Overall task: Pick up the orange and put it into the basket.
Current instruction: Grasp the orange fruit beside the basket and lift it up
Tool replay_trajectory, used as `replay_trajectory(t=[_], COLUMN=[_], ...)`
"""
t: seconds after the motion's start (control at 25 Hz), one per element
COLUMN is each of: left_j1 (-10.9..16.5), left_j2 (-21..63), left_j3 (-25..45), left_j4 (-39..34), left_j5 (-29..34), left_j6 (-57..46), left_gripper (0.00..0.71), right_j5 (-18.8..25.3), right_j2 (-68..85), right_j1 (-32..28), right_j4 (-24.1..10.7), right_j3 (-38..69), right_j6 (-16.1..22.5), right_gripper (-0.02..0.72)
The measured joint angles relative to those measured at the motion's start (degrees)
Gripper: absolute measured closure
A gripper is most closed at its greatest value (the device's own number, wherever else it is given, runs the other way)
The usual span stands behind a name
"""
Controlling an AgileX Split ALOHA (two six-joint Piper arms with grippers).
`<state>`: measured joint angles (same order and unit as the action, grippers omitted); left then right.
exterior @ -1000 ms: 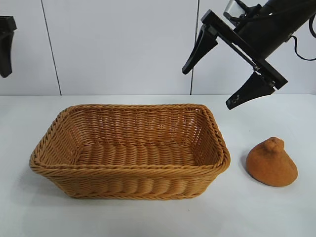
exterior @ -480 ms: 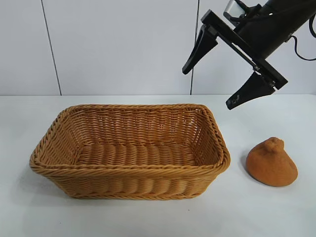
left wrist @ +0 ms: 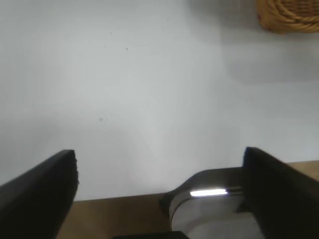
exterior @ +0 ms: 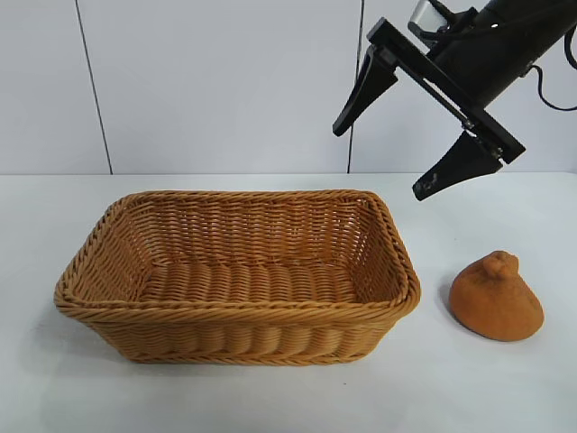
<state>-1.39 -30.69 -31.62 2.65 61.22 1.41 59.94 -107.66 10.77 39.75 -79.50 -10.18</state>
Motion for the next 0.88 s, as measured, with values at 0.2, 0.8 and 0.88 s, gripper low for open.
replay_trajectory(t=[0.2,0.8,0.88], left_j1=[0.0,0.0,0.0], left_j2=[10.2,27.9,29.2], left_j3=[2.7,2.8,2.8], left_j4=[0.2,0.2,0.2], left_j5=[-0.4,-0.4,-0.4], left_j6=[-0.2,-0.2,-0.2], left_gripper=[0.074,0.074,0.074], right_j5=[0.2,5.4,5.6], right_j2=[0.0,0.2,0.8], right_j1=[0.0,0.0,0.0], right_j4=[0.0,-17.2,-20.5], right_j3=[0.0,0.0,0.0], right_j6=[0.0,3.0,3.5], right_gripper=[0.01,0.01,0.01])
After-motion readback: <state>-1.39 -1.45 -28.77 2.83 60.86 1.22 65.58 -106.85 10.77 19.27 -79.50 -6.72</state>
